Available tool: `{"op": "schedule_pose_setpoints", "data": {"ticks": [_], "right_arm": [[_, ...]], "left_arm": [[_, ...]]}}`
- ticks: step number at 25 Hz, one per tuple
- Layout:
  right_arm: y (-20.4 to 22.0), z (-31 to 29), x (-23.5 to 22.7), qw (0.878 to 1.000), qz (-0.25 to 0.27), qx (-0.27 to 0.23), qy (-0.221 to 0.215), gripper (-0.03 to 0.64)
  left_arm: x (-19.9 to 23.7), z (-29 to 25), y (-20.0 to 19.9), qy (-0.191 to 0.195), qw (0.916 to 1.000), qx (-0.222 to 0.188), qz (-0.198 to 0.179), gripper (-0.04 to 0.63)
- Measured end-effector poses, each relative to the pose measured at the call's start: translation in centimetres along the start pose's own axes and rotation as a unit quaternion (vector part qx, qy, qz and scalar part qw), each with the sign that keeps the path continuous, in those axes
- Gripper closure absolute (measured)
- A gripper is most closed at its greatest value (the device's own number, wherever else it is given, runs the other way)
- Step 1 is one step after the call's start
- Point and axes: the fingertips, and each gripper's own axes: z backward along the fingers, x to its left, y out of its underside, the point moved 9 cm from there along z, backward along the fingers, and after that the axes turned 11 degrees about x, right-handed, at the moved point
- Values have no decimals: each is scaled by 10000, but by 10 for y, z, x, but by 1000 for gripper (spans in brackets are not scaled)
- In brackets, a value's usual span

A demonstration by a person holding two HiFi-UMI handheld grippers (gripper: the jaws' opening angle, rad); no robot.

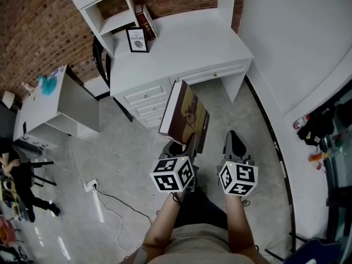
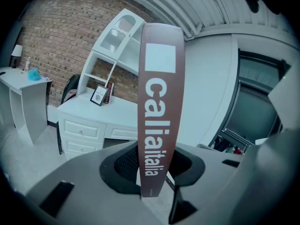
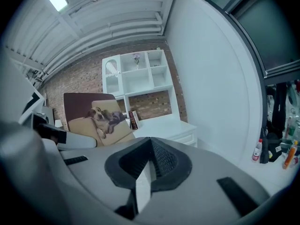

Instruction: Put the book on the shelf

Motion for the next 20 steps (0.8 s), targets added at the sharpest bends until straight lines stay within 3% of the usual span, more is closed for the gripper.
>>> {"op": "schedule_pose_setpoints", "data": {"ticks": [20], "right_arm": [[-62, -113, 22, 9999, 154, -56, -20, 600]], "left_arm": [[60, -70, -94, 60, 9999, -105, 41, 446]]}}
